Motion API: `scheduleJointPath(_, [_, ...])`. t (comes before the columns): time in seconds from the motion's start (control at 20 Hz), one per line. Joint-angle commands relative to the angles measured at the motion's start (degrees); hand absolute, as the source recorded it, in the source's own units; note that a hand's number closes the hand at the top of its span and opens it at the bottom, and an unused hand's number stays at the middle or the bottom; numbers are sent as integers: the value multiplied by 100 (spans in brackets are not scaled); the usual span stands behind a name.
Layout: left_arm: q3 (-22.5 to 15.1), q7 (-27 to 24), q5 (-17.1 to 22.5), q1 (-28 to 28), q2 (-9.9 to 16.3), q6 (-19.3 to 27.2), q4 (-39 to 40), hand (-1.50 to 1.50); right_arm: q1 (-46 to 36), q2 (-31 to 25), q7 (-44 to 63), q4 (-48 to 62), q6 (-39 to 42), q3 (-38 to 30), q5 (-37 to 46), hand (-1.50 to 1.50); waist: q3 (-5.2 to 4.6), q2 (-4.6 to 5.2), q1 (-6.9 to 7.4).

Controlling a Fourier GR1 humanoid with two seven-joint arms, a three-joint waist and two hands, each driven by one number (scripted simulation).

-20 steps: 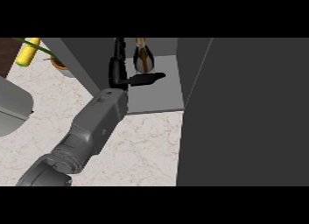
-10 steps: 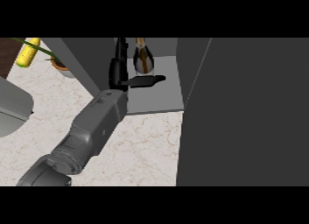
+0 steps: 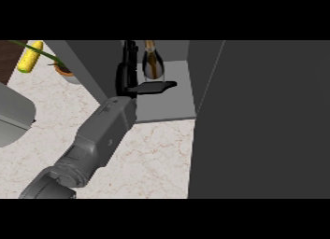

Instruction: Pick up the wine, place it into the cabinet and close the cabinet

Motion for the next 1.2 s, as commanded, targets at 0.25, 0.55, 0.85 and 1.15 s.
scheduleJointPath(0.25, [-611, 123, 774, 610, 6, 36, -412, -150, -152, -66, 243, -153, -83, -209, -343, -150, -4, -45, 97])
scheduleJointPath(0.55, [-2076, 415, 1457, 1475, 6, 531, -1746, -150, -97, -29, 327, -251, -168, -138, -188, -150, -3, -78, 162])
scheduleJointPath(0.85, [-3513, 621, 1765, 2773, 6, 1820, -3931, -150, 290, -133, 39, -357, -10, -356, -204, -150, 4, -118, 391])
scheduleJointPath(1.15, [-4152, 795, 1086, 3928, 6, 2640, -5618, -150, 276, -131, 149, -383, -168, -409, -100, -150, 3, -115, 536])
